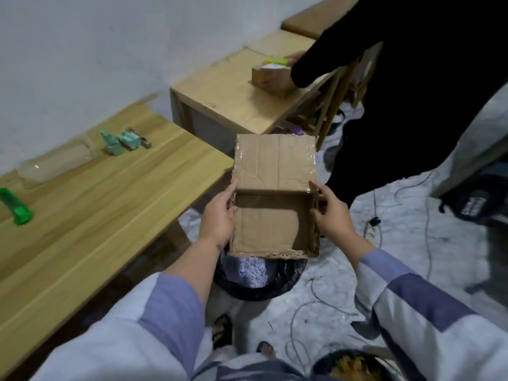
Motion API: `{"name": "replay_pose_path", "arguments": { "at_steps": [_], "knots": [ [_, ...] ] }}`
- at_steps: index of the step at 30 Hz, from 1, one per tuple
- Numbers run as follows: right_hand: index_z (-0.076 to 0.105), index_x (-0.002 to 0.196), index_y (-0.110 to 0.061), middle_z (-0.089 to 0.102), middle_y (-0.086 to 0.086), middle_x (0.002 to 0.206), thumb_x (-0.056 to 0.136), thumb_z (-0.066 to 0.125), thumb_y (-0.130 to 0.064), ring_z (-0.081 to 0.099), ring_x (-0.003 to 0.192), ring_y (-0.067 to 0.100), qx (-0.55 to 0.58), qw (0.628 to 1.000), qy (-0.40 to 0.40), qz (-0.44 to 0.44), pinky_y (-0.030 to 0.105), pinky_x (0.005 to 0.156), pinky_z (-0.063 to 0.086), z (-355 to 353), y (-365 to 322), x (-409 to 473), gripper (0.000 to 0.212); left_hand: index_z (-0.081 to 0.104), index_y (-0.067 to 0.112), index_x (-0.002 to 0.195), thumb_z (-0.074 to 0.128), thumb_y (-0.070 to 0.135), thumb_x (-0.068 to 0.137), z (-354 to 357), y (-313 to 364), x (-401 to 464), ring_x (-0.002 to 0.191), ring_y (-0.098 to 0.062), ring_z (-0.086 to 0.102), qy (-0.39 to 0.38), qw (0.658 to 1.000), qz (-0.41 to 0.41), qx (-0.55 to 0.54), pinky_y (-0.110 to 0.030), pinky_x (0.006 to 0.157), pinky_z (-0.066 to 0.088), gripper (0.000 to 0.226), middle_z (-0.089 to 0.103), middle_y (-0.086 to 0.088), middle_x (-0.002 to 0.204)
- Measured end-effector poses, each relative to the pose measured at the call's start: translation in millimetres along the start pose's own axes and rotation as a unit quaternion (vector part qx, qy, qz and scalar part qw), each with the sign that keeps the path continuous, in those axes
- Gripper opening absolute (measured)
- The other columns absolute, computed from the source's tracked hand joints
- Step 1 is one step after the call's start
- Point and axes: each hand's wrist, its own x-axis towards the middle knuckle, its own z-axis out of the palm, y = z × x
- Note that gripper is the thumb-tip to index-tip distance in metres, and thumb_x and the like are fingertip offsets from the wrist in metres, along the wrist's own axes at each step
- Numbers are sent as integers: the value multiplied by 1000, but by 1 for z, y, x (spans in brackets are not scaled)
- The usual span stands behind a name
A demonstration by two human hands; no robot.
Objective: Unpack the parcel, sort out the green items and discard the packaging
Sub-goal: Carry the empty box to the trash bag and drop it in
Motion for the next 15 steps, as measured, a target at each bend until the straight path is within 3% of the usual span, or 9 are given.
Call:
{"name": "replay_pose_path", "arguments": {
  "at_steps": [5, 10, 15],
  "knots": [
    [39, 137, -32, 61, 9, 122, 83, 60, 1, 60, 108, 27, -12, 998, -22, 54, 34, 88, 50, 32, 42, 0, 67, 38, 32, 145, 49, -3, 95, 36, -35, 6, 105, 3, 47, -61, 997, -51, -8, 1, 82, 30, 61, 47, 1, 143],
    [42, 138, -25, 59, 10, 127, 82, 61, 4, 62, 105, 32, -25, 992, -58, 108, 25, 81, 42, 85, 85, 7, 66, 37, 31, 145, 53, 1, 93, 70, -95, 17, 124, -17, 50, -135, 987, -81, 17, -27, 104, 40, 62, 49, -1, 141],
    [42, 138, -24, 63, 14, 118, 80, 60, 3, 62, 101, 33, -34, 985, -89, 147, 27, 77, 44, 154, 132, 33, 66, 38, 25, 145, 54, 1, 92, 110, -167, 44, 122, -20, 52, -179, 976, -115, 34, -36, 105, 44, 60, 48, -4, 141]
  ]
}}
